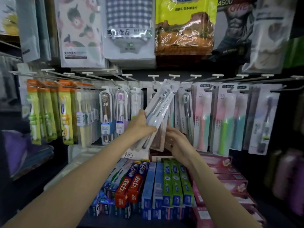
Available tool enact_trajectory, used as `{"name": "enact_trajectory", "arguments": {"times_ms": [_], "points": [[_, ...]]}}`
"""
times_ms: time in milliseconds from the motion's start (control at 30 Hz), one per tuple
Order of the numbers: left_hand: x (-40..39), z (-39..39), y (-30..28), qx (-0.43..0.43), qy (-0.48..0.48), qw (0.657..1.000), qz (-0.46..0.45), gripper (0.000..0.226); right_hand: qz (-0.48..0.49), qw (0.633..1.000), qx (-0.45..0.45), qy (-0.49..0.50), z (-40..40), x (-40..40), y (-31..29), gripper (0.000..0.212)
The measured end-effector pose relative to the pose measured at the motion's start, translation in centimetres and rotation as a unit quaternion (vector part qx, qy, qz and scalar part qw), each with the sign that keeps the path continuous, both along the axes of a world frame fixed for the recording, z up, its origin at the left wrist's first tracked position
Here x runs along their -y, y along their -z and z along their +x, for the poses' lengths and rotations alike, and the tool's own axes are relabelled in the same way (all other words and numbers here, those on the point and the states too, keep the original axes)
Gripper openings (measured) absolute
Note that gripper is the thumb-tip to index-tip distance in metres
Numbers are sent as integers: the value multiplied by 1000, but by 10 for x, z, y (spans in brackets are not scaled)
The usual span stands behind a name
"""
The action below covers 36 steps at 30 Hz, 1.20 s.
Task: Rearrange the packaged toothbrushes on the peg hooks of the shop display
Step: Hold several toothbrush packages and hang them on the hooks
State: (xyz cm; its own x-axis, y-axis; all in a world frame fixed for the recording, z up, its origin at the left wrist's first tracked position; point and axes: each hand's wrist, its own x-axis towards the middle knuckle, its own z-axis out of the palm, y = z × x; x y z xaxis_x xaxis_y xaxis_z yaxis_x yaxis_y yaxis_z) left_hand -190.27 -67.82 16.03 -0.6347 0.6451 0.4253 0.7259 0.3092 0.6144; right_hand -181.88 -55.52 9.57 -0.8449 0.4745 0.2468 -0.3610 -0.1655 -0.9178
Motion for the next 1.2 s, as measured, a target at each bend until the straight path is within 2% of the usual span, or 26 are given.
{"name": "enact_trajectory", "arguments": {"times_ms": [67,167,267,400,500,567,633,700,800,933,1033,1100,1133,1167,1200], "points": [[6,-5,-5,-37,-17,999,-24,43,48,997,29,54,-5,-1,4,23],[10,-6,-9,-67,-27,997,-39,44,158,973,76,152,-15,6,1,30],[8,-4,-4,-62,-22,997,-28,44,190,951,77,230,-14,13,-6,32],[-2,0,8,-33,-2,999,19,43,249,936,4,248,2,8,-4,54],[-10,6,18,-4,9,998,57,45,279,930,-11,239,23,-2,-9,54],[-13,8,25,-4,24,996,88,59,300,923,-3,240,36,-6,-15,50],[-13,10,31,-22,47,992,118,83,312,920,8,239,46,-9,-20,51],[-10,17,34,-48,59,990,118,95,332,910,24,246,52,-10,-24,52],[-6,24,35,-84,60,991,84,96,406,874,41,265,55,-10,-28,51],[-4,20,34,-106,63,988,91,95,497,814,88,288,54,-12,-21,55],[-3,15,34,-110,62,988,87,96,557,760,138,306,56,-15,-14,60],[-1,14,32,-110,64,989,81,95,592,724,202,290,61,-17,-12,57],[0,13,32,-113,62,989,79,95,603,714,228,273,67,-18,-10,55],[0,13,31,-114,59,989,77,95,599,719,240,258,74,-20,-8,53],[0,14,32,-116,55,989,79,95,576,742,234,250,84,-22,-6,52]]}}
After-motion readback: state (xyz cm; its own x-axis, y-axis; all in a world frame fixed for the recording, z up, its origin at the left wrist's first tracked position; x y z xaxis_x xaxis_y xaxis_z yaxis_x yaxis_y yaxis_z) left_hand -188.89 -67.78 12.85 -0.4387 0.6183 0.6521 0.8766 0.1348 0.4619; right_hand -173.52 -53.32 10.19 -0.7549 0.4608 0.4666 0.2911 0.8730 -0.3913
